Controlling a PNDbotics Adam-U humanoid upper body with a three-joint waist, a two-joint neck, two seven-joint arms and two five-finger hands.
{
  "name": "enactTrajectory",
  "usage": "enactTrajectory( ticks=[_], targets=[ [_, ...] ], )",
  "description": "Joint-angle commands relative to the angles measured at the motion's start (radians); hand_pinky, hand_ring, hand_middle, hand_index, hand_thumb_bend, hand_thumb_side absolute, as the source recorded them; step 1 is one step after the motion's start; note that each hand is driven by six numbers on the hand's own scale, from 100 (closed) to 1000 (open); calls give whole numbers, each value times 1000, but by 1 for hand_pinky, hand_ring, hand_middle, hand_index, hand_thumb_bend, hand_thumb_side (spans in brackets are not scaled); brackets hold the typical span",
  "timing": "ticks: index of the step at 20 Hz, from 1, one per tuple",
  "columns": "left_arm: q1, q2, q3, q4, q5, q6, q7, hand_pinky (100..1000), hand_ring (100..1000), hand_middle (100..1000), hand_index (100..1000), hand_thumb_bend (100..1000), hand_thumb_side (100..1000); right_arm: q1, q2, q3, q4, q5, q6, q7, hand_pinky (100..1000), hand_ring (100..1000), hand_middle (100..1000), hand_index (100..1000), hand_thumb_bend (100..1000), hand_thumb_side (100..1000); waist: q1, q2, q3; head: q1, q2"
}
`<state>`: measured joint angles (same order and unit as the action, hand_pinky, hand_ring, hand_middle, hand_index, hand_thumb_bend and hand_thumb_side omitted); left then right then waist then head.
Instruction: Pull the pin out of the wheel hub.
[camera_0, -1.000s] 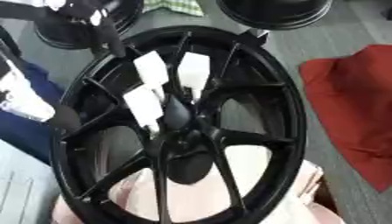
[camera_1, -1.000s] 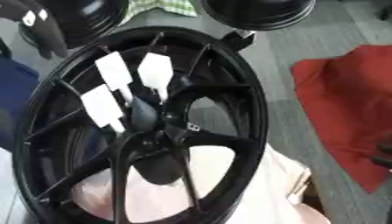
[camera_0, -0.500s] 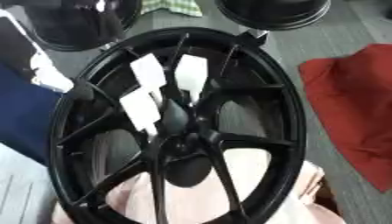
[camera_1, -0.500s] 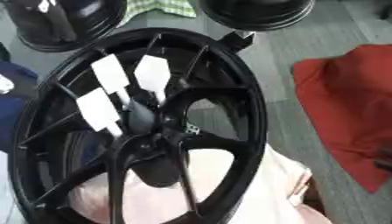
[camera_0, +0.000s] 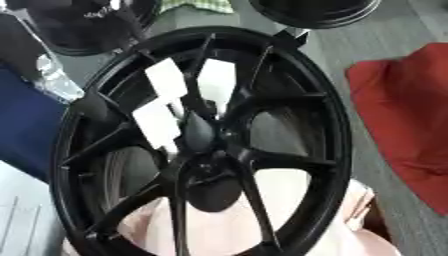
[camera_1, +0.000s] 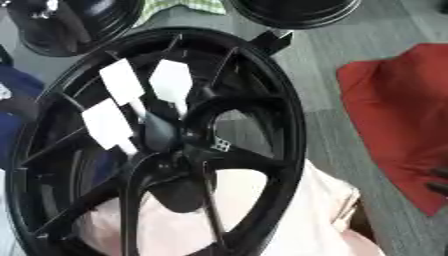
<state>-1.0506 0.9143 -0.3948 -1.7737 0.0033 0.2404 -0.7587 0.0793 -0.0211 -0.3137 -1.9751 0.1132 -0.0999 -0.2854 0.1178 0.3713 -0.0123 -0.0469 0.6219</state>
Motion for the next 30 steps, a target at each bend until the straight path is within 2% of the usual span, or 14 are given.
enactTrajectory(
  ticks=[1, 5, 8, 11, 21, 25, 30],
  targets=[
    [2, 71, 9, -83, 26, 123, 62, 773, 644, 654, 813, 723, 464, -3, -8, -2, -25, 10, 6, -1, 590, 691, 771, 716, 100, 850, 0, -15, 5, -8, -6],
    [9, 93, -12, -189, 53, 303, 171, 765, 625, 631, 798, 751, 479, -3, -11, 0, -25, 11, 13, 0, 590, 691, 771, 716, 100, 852, 3, -18, 10, -14, -1],
    [3, 96, -50, -222, 71, 384, 219, 762, 626, 628, 794, 745, 477, -2, -15, 2, -25, 11, 16, 3, 589, 691, 771, 717, 100, 852, 5, -20, 11, -17, 5],
    [1, 98, -77, -226, 82, 404, 235, 760, 625, 626, 793, 745, 476, -3, -16, 2, -25, 10, 20, 3, 589, 691, 771, 717, 100, 855, 7, -22, 13, -18, 8],
    [21, 115, -151, -226, 102, 419, 328, 757, 629, 634, 805, 764, 460, -11, -11, 8, -25, 12, 36, 7, 588, 691, 771, 718, 100, 864, 12, -18, 17, -27, 4],
    [31, 119, -169, -226, 112, 429, 360, 744, 613, 620, 799, 782, 451, -17, -6, 11, -24, 15, 44, 10, 589, 691, 771, 718, 100, 871, 13, -13, 19, -26, 4],
    [47, 125, -193, -226, 129, 440, 403, 745, 627, 647, 816, 786, 450, -22, -1, 15, -15, 19, 49, 15, 589, 691, 771, 719, 100, 877, 13, -10, 21, -23, 0]
  ],
)
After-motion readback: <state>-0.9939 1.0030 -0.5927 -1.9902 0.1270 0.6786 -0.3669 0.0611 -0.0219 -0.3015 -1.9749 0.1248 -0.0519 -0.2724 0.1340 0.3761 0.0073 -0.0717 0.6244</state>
